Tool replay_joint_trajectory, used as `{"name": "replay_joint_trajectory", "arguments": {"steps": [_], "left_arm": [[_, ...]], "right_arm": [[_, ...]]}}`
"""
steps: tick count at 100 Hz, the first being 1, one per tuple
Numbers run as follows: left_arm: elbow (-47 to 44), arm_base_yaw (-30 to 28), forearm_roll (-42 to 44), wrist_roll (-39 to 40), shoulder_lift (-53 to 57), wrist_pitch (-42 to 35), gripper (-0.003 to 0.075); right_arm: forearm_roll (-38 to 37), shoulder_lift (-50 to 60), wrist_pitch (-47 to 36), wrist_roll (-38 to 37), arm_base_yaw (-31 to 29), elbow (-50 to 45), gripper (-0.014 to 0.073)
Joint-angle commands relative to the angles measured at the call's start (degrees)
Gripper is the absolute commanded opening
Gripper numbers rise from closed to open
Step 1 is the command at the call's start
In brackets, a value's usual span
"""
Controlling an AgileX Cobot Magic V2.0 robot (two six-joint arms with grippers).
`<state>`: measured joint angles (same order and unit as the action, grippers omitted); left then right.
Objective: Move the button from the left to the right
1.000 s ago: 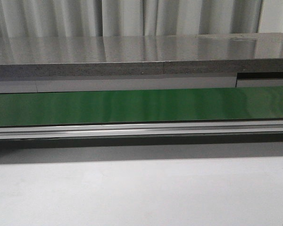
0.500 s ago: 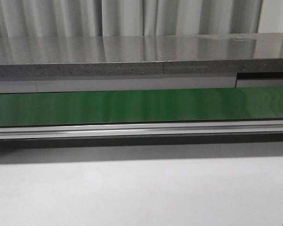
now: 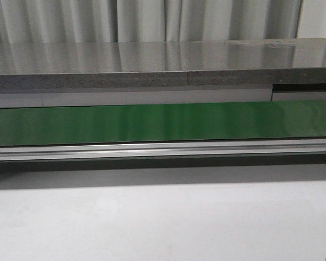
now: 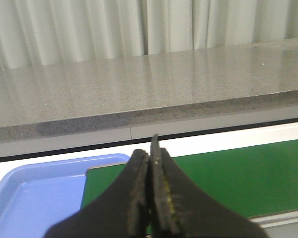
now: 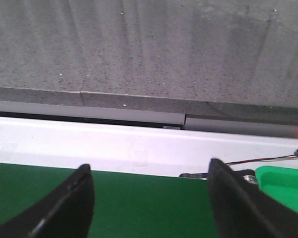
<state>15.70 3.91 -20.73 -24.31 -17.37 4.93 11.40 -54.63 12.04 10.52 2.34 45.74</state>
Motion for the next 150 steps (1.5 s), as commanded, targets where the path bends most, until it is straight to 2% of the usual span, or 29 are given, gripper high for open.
{"name": "replay_joint_trajectory", "arguments": {"steps": [1,15,23,31,50,60,150], "left_arm": [[1.6,0.6,-0.6,0.2,-0.4,-4.2,-0.0019],[1.6,0.6,-0.6,0.2,-0.4,-4.2,-0.0019],[1.6,0.6,-0.6,0.2,-0.4,-4.2,-0.0019],[1.6,0.6,-0.6,0.2,-0.4,-4.2,-0.0019],[1.6,0.6,-0.6,0.2,-0.4,-4.2,-0.0019],[1.6,0.6,-0.6,0.2,-0.4,-4.2,-0.0019],[1.6,0.6,-0.6,0.2,-0.4,-4.2,-0.0019]], "right_arm": [[0.4,5.7,-8.1,0.7,1.9,-3.7,0.0500],[1.3,13.0,-9.0,0.6,3.4,-10.5,0.0496],[1.9,16.6,-8.4,0.6,3.4,-13.5,0.0454],[2.1,19.9,-7.8,0.6,3.4,-16.2,0.0344],[2.1,23.0,-6.6,0.6,3.4,-17.4,0.0008],[2.1,23.1,-6.6,0.6,3.4,-17.4,-0.0113],[2.2,23.1,-6.8,0.6,3.4,-18.5,-0.0109]]}}
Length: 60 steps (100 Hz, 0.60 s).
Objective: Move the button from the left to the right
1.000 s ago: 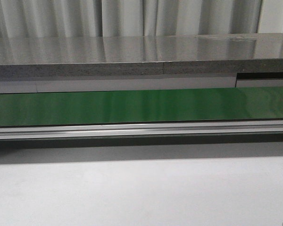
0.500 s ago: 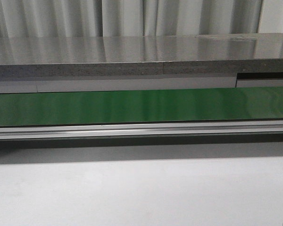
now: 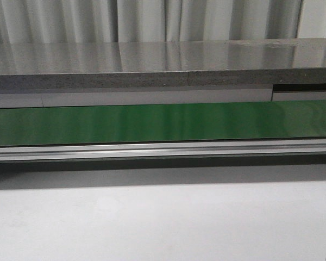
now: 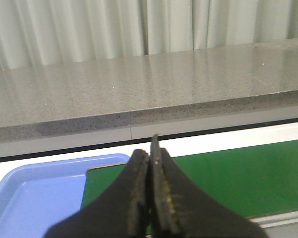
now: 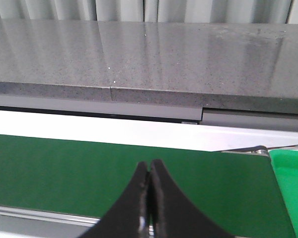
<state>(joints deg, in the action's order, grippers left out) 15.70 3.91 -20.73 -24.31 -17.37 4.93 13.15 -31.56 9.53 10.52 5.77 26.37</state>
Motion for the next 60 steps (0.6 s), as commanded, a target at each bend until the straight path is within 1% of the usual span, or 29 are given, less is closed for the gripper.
{"name": "replay_joint_trajectory", "arguments": {"steps": [1,25,34,51,60], "left_arm": [[1.6,0.6,-0.6,0.2,-0.4,-4.2,-0.0019],[1.6,0.6,-0.6,0.2,-0.4,-4.2,-0.0019],[1.6,0.6,-0.6,0.2,-0.4,-4.2,-0.0019],[1.6,0.6,-0.6,0.2,-0.4,-4.2,-0.0019],[1.6,0.6,-0.6,0.2,-0.4,-4.2,-0.0019]], "right_arm": [[0.4,0.0,-4.3,0.6,0.0,0.7,-0.0109],[0.3,1.4,-7.2,0.6,0.0,-3.9,-0.0109],[-0.3,5.1,-7.4,0.4,0.0,-6.4,-0.0109],[-4.5,14.0,-7.6,-1.9,0.0,-10.8,-0.0109],[-5.5,19.0,-7.6,-3.2,0.0,-13.5,-0.0109]]}}
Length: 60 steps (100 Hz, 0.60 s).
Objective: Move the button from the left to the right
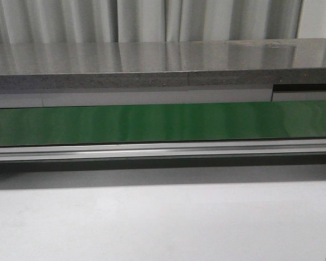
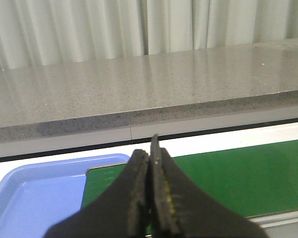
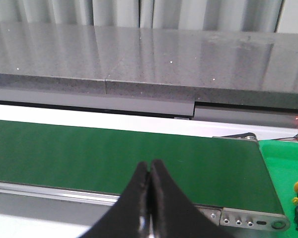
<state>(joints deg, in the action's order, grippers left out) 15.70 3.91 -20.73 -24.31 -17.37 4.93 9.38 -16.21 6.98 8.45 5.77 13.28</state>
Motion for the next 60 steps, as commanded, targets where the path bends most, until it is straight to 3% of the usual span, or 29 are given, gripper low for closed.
{"name": "replay_joint_trajectory", "arguments": {"steps": [1,28,60], "left_arm": [[1.6,0.6,-0.6,0.2,-0.4,-4.2,-0.0019],[1.6,0.6,-0.6,0.2,-0.4,-4.2,-0.0019],[1.6,0.6,-0.6,0.2,-0.4,-4.2,-0.0019]], "right_arm": [[-1.7,4.0,-5.0,-1.3,0.0,-0.9,-0.0109],[-1.7,17.8,-5.1,-1.5,0.0,-8.7,-0.0109],[-3.2,17.6,-9.1,-1.5,0.0,-13.8,-0.0109]]}}
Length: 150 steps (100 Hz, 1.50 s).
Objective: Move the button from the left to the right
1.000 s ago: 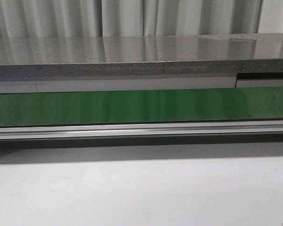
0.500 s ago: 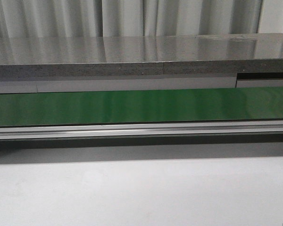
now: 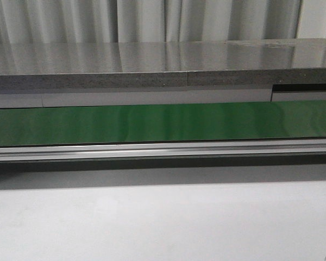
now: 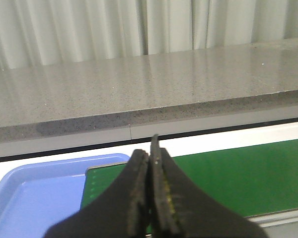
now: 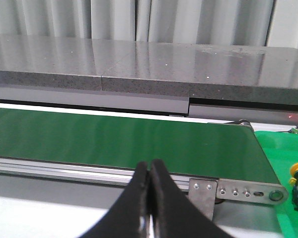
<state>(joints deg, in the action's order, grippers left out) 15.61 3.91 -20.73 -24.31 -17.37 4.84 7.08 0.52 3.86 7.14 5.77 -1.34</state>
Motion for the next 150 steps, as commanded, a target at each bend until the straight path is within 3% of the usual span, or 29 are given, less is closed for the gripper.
{"name": "replay_joint_trajectory", "arguments": {"steps": [1,128,135,150], "left_arm": [[1.6,0.6,-0.6,0.2,-0.4,-4.1,-0.0019],[1.1,0.6,1.8,0.4,-0.4,-5.8,-0.0019],[-0.1,0.6,8.9,5.0,-0.2,-5.8,-0.0019],[-4.3,0.6,25.7,24.8,3.0,-5.8,-0.0019]], "right_arm": [[-1.0,0.9,-6.0,-0.2,0.0,0.8,-0.0109],[-1.1,0.9,-6.4,-0.2,0.0,0.8,-0.0109],[-1.1,0.9,-6.4,-0.2,0.0,0.8,-0.0109],[-1.1,0.9,-6.4,-0.2,0.0,0.8,-0.0109]]}}
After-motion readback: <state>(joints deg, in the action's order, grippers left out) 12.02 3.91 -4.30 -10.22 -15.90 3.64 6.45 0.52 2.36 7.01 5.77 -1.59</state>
